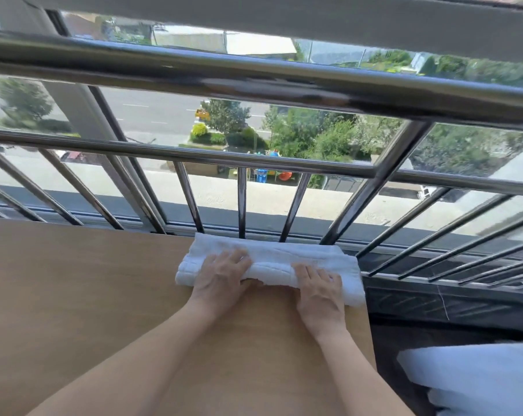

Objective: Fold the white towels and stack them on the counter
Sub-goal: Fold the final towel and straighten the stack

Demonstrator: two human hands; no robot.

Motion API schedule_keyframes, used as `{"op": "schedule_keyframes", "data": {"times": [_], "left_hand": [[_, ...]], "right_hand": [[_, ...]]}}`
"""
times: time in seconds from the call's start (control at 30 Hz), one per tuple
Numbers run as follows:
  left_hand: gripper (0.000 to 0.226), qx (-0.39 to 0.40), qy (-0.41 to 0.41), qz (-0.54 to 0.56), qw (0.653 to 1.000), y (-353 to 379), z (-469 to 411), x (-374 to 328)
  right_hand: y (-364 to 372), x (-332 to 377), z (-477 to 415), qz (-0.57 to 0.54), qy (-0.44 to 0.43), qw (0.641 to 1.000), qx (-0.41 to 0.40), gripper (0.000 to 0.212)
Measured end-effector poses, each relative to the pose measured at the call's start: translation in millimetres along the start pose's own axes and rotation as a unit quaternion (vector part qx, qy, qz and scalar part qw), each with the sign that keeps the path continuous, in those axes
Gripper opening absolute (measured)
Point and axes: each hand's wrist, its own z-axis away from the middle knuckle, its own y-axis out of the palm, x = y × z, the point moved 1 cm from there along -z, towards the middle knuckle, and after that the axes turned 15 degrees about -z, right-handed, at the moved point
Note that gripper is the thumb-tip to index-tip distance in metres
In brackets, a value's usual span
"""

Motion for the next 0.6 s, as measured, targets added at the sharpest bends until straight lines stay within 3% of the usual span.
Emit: {"op": "schedule_keyframes", "data": {"times": [0.2,0.43,0.6], "left_hand": [[0.039,-0.100,0.036,0.005,0.994,-34,38,27],[0.050,-0.121,0.034,-0.018,0.992,-91,101,103],[0.071,-0.112,-0.020,-0.011,0.993,-130,179,182]], "right_hand": [[-21,39,14,0.015,-0.070,0.997,-0.028,0.062],[-43,131,22,-0.043,-0.152,0.987,-0.016,0.038],[-50,234,46,-0.038,-0.218,0.974,-0.053,0.048]]}}
